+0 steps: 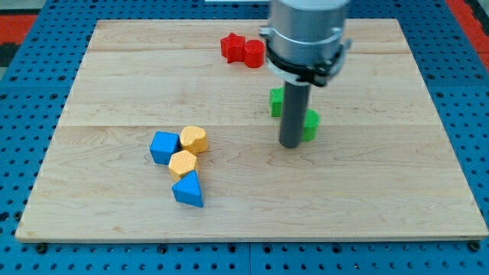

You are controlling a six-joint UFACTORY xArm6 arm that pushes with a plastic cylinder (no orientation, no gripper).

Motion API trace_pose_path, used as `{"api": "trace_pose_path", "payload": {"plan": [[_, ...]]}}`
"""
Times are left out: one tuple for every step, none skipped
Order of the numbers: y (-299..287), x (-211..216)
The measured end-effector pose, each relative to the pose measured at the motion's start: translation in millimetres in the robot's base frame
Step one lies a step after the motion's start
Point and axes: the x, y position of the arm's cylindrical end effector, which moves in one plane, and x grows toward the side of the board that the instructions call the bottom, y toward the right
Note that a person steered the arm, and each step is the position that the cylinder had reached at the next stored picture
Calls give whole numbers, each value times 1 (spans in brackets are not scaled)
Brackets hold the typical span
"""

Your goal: Slide the blue triangle up a bit

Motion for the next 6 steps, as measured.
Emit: {"api": "trace_pose_path", "payload": {"plan": [[-53, 91], [-140, 116], [-171, 84], [-169, 112], [-184, 111], [-151, 100]]}}
